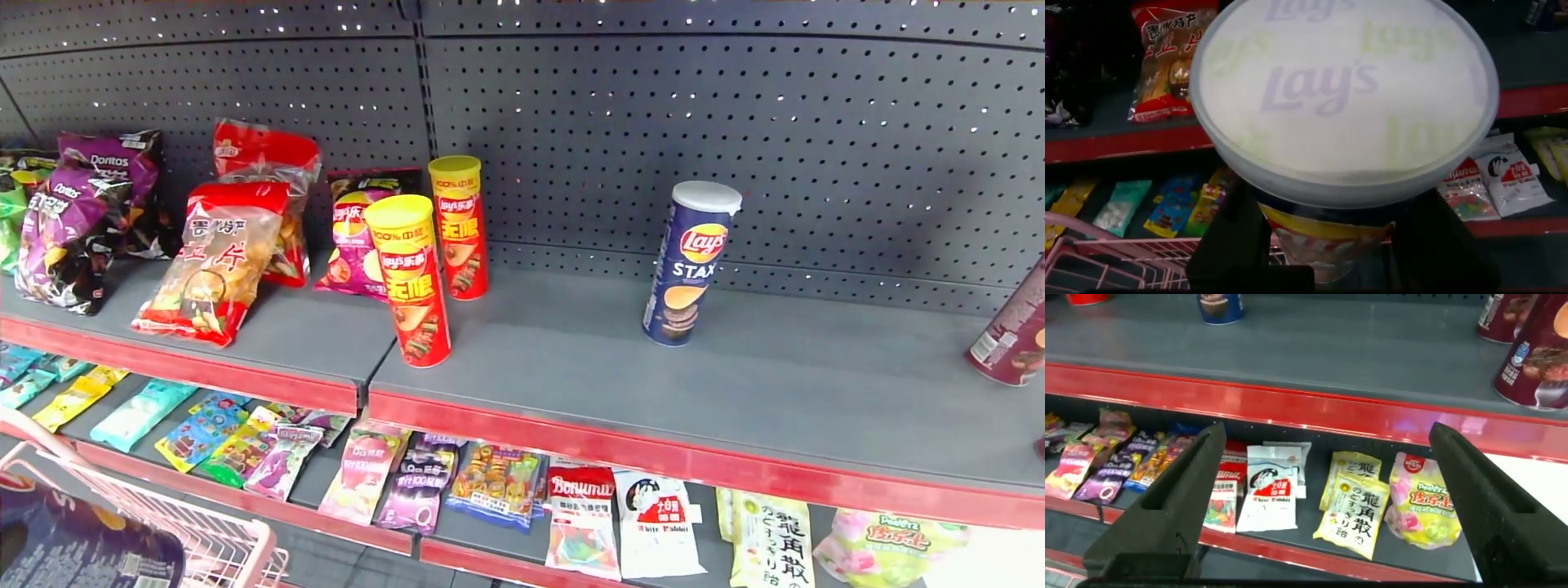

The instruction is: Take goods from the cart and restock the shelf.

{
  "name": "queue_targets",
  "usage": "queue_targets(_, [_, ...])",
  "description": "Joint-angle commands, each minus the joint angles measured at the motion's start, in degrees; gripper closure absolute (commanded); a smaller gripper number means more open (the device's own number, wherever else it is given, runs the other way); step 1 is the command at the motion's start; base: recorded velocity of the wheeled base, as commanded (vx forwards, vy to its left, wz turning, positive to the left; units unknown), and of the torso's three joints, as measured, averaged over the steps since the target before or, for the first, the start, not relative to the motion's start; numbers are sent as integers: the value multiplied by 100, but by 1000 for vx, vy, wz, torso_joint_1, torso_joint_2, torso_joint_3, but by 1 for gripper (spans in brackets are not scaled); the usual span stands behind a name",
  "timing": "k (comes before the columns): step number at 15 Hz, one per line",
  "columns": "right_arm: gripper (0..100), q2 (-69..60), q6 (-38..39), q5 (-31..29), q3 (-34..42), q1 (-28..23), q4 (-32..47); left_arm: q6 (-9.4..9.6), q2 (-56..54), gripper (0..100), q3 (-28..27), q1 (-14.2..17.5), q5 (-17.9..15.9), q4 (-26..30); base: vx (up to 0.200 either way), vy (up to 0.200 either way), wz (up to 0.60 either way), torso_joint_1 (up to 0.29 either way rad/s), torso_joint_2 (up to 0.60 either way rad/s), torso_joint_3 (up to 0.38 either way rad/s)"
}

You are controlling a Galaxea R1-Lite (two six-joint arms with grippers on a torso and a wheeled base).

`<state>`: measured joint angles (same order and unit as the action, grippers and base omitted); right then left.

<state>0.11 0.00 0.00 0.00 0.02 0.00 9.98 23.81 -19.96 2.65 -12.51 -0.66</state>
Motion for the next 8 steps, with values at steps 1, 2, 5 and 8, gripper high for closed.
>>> queue_targets(1, [0,24,-18,9,0,6,0,-14,-219,100,44,-1,-199,101,0,0,0,0,0,0])
queue_targets(2, [0,42,-18,26,0,24,-9,-14,-289,100,44,-1,-208,198,0,0,0,0,0,0])
queue_targets(5, [0,-2,281,-18,-9,-2,-35,-445,-623,100,9,-1,-287,479,0,0,0,0,0,0])
queue_targets(8, [0,1474,114,519,-1687,103,132,-585,-685,100,27,17,-191,470,0,0,0,0,0,0])
